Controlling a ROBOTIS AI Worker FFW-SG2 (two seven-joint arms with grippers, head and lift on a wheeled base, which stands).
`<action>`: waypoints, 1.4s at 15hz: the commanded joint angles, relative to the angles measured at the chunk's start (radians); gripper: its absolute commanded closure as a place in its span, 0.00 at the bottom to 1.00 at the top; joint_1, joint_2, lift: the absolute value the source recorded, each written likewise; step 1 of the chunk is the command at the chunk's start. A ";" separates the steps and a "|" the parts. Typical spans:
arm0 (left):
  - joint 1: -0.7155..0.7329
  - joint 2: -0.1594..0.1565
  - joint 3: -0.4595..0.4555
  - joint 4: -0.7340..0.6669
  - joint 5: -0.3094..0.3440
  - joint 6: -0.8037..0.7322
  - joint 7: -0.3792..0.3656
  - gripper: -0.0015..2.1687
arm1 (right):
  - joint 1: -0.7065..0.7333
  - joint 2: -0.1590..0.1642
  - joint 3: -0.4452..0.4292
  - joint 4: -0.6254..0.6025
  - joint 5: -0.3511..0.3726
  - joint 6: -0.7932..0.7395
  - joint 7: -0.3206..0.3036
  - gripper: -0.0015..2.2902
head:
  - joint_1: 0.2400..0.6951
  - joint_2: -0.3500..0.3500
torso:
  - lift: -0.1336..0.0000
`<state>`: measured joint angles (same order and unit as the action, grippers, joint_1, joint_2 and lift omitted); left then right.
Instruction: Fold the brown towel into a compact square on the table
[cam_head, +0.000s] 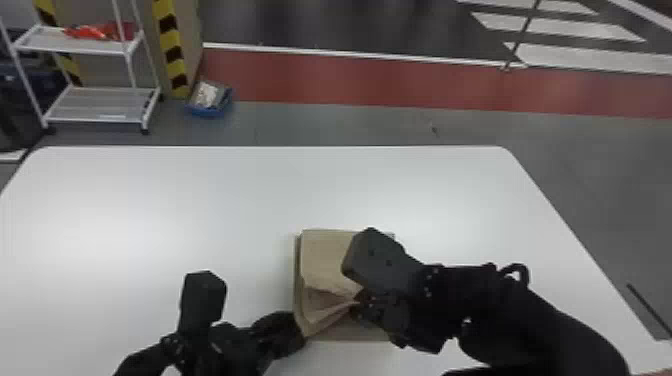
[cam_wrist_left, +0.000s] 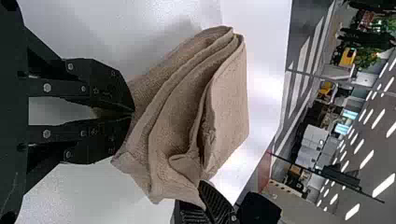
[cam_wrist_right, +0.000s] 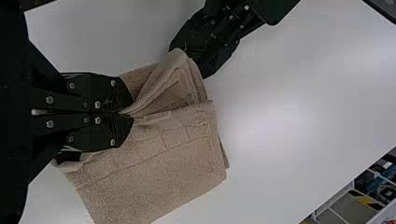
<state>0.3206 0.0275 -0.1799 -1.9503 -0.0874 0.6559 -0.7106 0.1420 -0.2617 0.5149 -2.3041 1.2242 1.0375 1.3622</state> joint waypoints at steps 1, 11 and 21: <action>0.000 0.000 0.000 0.001 0.000 -0.003 0.000 0.45 | 0.008 -0.004 0.002 0.002 0.004 -0.004 0.005 0.57 | 1.00 0.29 | 0.07; -0.006 0.003 0.008 -0.001 -0.002 -0.006 0.000 0.28 | 0.031 0.004 -0.003 0.080 0.034 -0.093 0.005 0.57 | 1.00 0.27 | 0.07; -0.017 0.005 0.053 -0.033 -0.038 0.006 0.002 0.07 | 0.013 0.041 -0.004 0.135 0.029 -0.099 0.005 0.57 | 1.00 0.35 | 0.07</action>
<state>0.3103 0.0332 -0.1370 -1.9828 -0.1245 0.6582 -0.7077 0.1590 -0.2252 0.5111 -2.1762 1.2528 0.9381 1.3622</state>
